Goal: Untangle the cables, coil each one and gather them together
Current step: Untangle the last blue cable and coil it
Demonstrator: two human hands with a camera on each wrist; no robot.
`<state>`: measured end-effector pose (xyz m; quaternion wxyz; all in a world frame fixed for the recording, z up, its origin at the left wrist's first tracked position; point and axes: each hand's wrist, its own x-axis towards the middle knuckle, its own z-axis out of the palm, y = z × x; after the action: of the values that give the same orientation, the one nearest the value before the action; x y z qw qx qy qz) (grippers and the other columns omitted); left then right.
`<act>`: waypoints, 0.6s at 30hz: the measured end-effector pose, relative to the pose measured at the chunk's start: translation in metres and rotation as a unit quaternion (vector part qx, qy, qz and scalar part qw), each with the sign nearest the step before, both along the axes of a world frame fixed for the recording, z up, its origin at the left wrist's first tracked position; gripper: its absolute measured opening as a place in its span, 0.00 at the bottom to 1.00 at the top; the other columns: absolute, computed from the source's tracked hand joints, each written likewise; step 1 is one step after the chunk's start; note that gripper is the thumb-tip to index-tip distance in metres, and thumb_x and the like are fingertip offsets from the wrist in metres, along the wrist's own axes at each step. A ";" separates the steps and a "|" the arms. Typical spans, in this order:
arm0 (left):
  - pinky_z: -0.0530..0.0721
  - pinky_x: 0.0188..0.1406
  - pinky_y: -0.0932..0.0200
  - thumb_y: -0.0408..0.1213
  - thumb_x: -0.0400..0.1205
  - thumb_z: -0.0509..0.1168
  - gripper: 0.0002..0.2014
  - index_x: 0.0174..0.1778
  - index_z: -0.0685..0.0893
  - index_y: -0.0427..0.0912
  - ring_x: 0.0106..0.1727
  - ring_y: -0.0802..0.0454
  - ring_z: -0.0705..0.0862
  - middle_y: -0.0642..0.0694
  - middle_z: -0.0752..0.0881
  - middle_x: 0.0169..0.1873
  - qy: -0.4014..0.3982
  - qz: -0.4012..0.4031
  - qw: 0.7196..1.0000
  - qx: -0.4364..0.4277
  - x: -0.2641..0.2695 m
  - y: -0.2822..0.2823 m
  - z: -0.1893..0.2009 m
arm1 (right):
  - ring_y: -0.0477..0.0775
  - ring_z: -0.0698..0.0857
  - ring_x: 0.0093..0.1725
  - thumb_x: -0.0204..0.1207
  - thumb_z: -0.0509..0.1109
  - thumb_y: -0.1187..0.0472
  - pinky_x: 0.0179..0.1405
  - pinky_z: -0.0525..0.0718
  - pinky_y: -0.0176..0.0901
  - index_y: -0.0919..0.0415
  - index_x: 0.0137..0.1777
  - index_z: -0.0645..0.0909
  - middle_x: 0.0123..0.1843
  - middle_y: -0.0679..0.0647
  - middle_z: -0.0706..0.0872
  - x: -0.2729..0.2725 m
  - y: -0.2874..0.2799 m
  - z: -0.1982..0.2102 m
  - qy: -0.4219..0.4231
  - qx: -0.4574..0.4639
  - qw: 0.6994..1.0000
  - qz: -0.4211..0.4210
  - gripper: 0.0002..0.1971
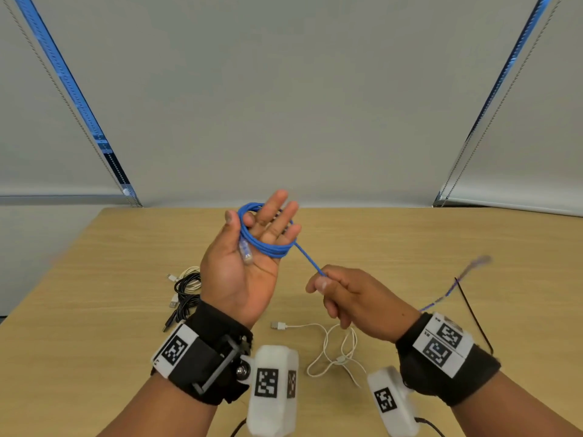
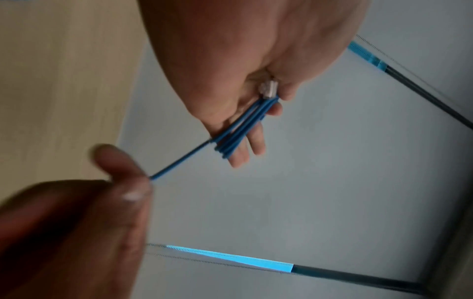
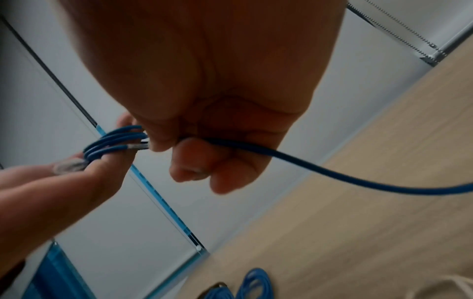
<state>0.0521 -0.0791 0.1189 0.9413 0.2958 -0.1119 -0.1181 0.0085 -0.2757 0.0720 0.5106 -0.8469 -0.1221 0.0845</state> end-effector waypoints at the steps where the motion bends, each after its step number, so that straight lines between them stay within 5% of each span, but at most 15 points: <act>1: 0.83 0.69 0.39 0.49 0.92 0.49 0.19 0.42 0.75 0.43 0.73 0.35 0.83 0.34 0.84 0.71 0.001 0.031 1.000 0.006 0.003 0.002 0.000 | 0.47 0.81 0.26 0.89 0.59 0.50 0.32 0.82 0.43 0.47 0.52 0.85 0.30 0.46 0.83 -0.003 0.000 -0.004 0.017 -0.012 1.000 0.007 0.12; 6: 0.81 0.71 0.41 0.41 0.93 0.53 0.10 0.49 0.76 0.44 0.70 0.47 0.86 0.42 0.88 0.67 -0.029 0.213 0.962 0.167 0.018 0.007 -0.008 | 0.39 0.77 0.28 0.89 0.60 0.53 0.34 0.78 0.34 0.47 0.60 0.85 0.28 0.43 0.79 -0.016 0.003 -0.012 0.040 -0.052 0.997 0.045 0.11; 9: 0.79 0.66 0.57 0.43 0.91 0.55 0.11 0.43 0.73 0.51 0.66 0.66 0.84 0.59 0.89 0.65 -0.123 0.241 0.862 0.430 0.015 0.001 -0.023 | 0.39 0.78 0.30 0.89 0.60 0.51 0.36 0.77 0.31 0.45 0.63 0.84 0.29 0.43 0.79 -0.020 0.006 -0.001 0.007 -0.066 0.995 0.071 0.11; 12: 0.76 0.50 0.73 0.41 0.92 0.54 0.12 0.42 0.72 0.49 0.56 0.72 0.85 0.65 0.92 0.49 -0.192 0.136 0.786 0.571 0.008 -0.004 -0.040 | 0.40 0.79 0.31 0.87 0.59 0.45 0.36 0.80 0.36 0.45 0.59 0.85 0.31 0.41 0.81 -0.019 0.004 0.020 -0.060 -0.065 0.995 0.054 0.14; 14: 0.76 0.43 0.65 0.39 0.93 0.55 0.14 0.40 0.73 0.46 0.46 0.63 0.87 0.60 0.89 0.35 -0.191 0.063 0.794 0.573 -0.002 -0.009 -0.045 | 0.44 0.82 0.35 0.85 0.59 0.44 0.40 0.82 0.41 0.47 0.54 0.87 0.37 0.42 0.85 -0.014 -0.001 0.029 -0.111 -0.071 0.991 0.025 0.15; 18: 0.86 0.57 0.46 0.44 0.93 0.52 0.18 0.43 0.76 0.38 0.35 0.40 0.86 0.43 0.76 0.25 -0.060 -0.122 0.906 0.401 -0.021 -0.020 -0.042 | 0.42 0.81 0.35 0.85 0.69 0.56 0.38 0.78 0.40 0.48 0.46 0.83 0.45 0.43 0.85 -0.001 -0.009 0.030 -0.140 0.000 0.987 -0.074 0.05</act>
<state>0.0310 -0.0987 0.0765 0.7134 0.6384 -0.1466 -0.2491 0.0075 -0.2851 0.1019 0.4931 -0.8572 -0.1295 -0.0726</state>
